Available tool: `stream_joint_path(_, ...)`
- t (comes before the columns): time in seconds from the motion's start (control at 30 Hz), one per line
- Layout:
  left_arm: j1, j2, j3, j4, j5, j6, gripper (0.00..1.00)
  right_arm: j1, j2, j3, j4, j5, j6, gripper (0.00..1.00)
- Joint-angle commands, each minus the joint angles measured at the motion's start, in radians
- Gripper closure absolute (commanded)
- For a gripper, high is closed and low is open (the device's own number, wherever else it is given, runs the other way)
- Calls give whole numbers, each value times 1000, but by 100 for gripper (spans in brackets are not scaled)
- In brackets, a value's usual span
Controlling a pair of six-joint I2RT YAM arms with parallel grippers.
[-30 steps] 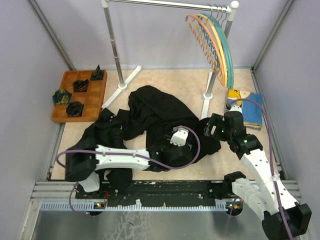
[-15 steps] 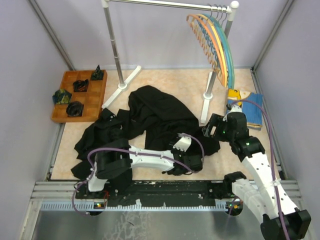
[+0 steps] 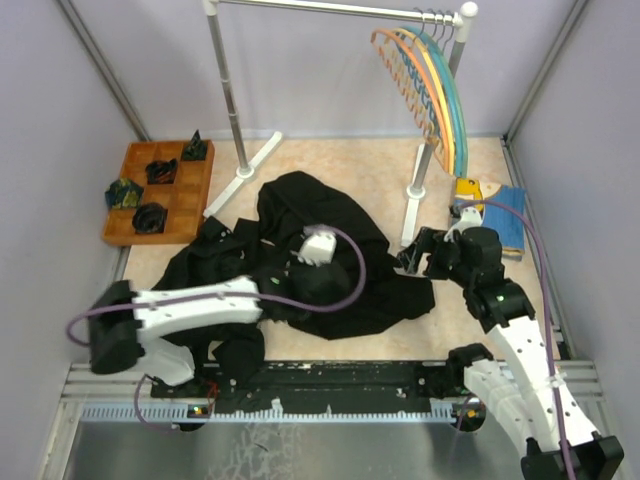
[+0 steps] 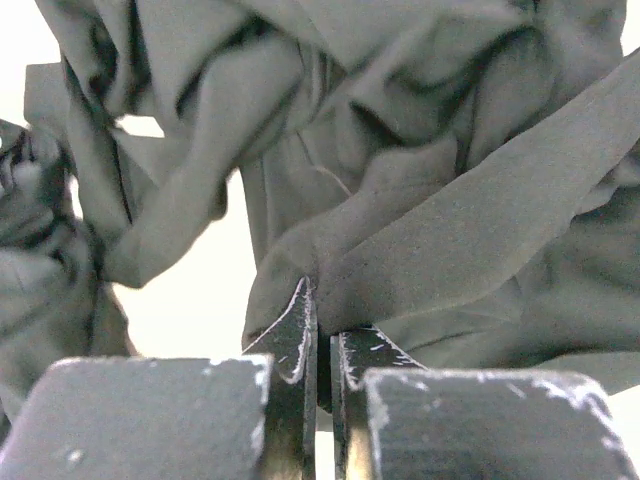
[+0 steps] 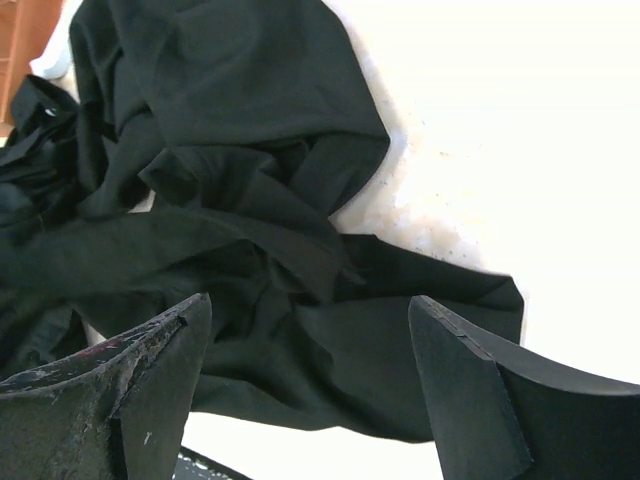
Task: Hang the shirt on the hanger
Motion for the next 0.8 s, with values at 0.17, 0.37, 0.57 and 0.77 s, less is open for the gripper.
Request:
stream_joint_path(0.17, 415, -283, -10, 278, 737, 577, 100, 179, -13, 82, 98, 25, -144, 16)
stream_joint_path(0.37, 558, -154, 269, 82, 972, 772, 100, 344, -3, 150, 160, 62, -213, 15)
stream_joint_path(0.57, 590, -102, 575, -74, 1055, 850, 100, 345, -111, 161, 165, 130, -237, 15)
stream_joint_path(0.77, 618, -91, 889, -170, 1020, 813, 100, 345, -165, 201, 138, 198, -240, 14)
